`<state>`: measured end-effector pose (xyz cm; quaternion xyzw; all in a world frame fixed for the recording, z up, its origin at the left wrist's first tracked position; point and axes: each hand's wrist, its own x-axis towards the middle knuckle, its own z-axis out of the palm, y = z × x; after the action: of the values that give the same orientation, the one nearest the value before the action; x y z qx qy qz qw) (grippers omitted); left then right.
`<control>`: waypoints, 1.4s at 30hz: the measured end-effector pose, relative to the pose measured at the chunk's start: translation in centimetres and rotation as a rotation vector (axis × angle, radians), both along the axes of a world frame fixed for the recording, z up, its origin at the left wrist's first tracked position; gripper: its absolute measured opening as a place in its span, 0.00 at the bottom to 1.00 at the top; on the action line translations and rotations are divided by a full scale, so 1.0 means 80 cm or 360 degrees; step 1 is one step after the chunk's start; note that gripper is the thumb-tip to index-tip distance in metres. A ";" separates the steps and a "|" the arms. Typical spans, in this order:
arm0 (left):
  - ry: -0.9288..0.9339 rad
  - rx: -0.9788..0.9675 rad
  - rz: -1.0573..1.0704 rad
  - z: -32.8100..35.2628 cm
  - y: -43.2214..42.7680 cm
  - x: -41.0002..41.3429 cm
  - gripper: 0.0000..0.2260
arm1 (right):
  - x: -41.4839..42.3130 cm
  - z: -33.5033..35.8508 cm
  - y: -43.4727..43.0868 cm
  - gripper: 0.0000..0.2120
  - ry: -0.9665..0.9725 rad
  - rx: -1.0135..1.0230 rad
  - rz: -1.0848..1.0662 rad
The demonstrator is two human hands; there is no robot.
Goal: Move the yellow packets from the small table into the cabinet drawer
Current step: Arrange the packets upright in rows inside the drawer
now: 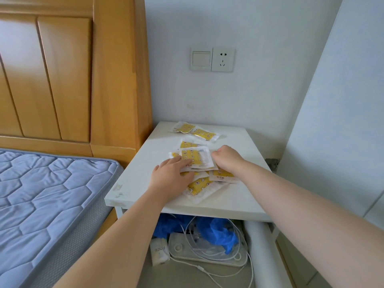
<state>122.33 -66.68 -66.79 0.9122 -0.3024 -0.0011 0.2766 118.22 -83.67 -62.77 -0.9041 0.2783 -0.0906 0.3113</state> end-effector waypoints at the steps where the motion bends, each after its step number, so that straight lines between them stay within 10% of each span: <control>1: -0.0004 0.0007 -0.0011 0.000 0.000 0.000 0.21 | 0.006 0.003 0.003 0.14 0.0015 0.0045 0.0015; 4: -0.0010 0.0029 -0.0041 0.000 -0.001 0.001 0.21 | 0.018 0.012 0.010 0.08 -0.0036 0.0205 0.0018; 9: 0.0028 -0.0007 -0.0098 0.001 -0.002 -0.001 0.20 | 0.029 0.018 0.019 0.34 -0.0221 0.0583 -0.0205; 17: 0.0321 -0.0463 -0.0020 0.006 0.002 -0.004 0.23 | 0.022 0.027 0.003 0.18 -0.0283 0.0654 -0.0484; 26: 0.0251 -0.0434 0.0314 0.000 -0.003 0.008 0.22 | 0.012 0.045 -0.016 0.03 0.0132 0.0222 -0.0184; 31: 0.0103 -0.0402 0.0192 -0.005 -0.004 0.010 0.16 | 0.012 0.044 0.009 0.15 0.0576 -0.0456 0.0038; 42: -0.0079 -0.0118 0.0027 -0.003 -0.004 0.002 0.22 | 0.013 0.054 0.024 0.19 0.0366 -0.0047 -0.0097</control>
<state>122.46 -67.00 -66.99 0.9036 -0.3011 0.0352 0.3027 119.25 -81.77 -58.43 -0.9042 0.3380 0.0004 0.2611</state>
